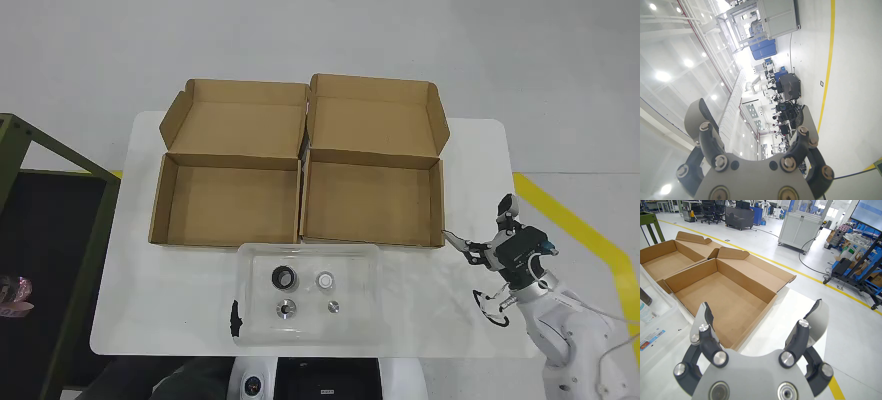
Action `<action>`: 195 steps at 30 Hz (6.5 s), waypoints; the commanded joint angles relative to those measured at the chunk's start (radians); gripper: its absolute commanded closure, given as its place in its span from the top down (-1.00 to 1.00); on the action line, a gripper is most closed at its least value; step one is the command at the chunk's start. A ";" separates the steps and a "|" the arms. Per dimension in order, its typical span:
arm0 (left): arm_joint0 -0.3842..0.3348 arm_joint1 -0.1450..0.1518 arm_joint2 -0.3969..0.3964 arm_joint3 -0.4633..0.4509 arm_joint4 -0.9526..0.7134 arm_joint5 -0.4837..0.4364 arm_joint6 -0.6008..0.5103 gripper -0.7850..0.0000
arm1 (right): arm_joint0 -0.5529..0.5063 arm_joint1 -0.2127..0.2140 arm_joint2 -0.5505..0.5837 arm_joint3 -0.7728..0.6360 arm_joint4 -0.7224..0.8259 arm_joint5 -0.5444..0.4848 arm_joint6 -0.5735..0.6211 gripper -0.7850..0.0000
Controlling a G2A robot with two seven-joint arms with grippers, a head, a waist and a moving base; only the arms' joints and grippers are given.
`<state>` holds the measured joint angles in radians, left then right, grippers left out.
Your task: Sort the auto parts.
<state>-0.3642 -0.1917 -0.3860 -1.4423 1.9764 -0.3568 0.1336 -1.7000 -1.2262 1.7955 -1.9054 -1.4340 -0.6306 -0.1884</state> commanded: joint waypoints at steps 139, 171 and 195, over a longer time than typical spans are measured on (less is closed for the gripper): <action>0.000 0.000 0.000 0.000 0.000 0.000 0.000 1.00 | 0.396 0.071 -0.716 -0.056 0.090 -0.324 0.429 -1.00; 0.000 0.000 0.000 0.000 0.000 0.000 0.000 1.00 | 0.453 0.091 -0.574 -0.103 0.178 -0.210 0.231 -1.00; 0.000 0.000 0.000 0.000 0.000 0.000 0.000 1.00 | 0.717 0.048 -0.740 0.241 0.199 -0.073 0.308 -1.00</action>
<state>-0.3642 -0.1916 -0.3860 -1.4423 1.9764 -0.3568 0.1336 -0.9941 -1.1759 1.0621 -1.6842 -1.2414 -0.7071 0.1155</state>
